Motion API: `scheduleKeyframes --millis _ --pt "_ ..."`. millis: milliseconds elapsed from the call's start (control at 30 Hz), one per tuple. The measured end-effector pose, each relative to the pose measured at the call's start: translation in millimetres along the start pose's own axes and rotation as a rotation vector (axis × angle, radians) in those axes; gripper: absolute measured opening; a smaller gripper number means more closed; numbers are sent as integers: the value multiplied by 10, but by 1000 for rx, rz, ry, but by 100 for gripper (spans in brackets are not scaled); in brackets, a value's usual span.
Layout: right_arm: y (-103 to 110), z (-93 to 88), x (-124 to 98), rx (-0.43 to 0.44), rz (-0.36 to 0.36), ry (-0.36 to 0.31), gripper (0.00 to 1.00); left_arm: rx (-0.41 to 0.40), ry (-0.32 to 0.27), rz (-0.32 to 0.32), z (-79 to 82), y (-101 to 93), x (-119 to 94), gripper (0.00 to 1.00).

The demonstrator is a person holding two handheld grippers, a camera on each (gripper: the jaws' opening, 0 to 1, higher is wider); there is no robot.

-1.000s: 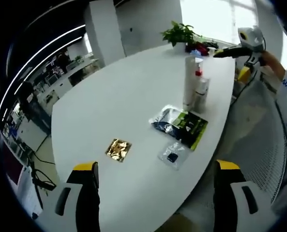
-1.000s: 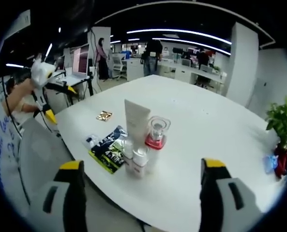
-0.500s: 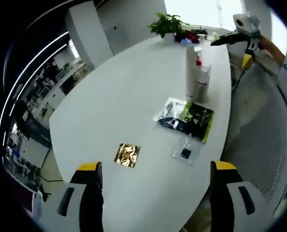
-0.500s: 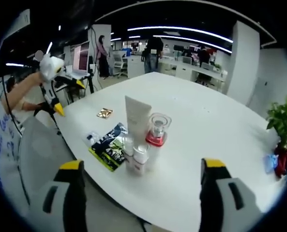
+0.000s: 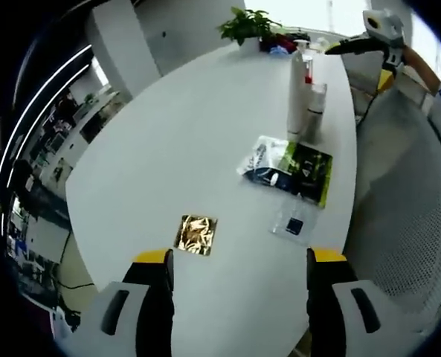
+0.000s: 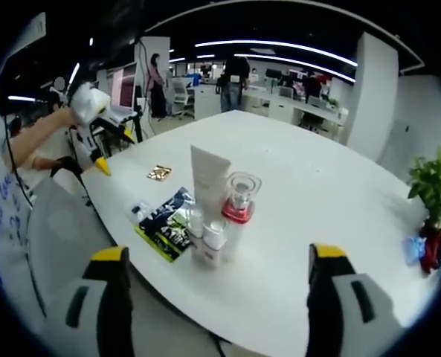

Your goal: Arrange the skincare products in the storage area until every visible bottle or jar stands upright without overlapping.

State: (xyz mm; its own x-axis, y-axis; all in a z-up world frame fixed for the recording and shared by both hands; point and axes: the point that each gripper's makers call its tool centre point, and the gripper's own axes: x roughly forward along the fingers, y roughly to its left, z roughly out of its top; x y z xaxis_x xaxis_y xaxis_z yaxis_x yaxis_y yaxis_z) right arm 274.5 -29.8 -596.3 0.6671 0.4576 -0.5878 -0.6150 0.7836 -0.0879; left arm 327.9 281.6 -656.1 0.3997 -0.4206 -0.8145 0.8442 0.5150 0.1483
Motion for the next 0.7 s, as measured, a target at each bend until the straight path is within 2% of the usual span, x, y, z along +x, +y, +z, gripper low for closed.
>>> scheduleKeyframes --millis 233,467,600,700 --pt "-7 -42 -12 9 -9 9 100 1 35 -57 -41 14 130 64" --pt "-19 -97 -18 22 -14 26 100 22 73 -82 -82 81 244 62" --pt "-35 -89 -18 23 -20 25 100 62 133 -57 -187 211 315 60" --pt "-37 -80 -11 26 -19 21 100 49 155 -40 -238 317 386 60"
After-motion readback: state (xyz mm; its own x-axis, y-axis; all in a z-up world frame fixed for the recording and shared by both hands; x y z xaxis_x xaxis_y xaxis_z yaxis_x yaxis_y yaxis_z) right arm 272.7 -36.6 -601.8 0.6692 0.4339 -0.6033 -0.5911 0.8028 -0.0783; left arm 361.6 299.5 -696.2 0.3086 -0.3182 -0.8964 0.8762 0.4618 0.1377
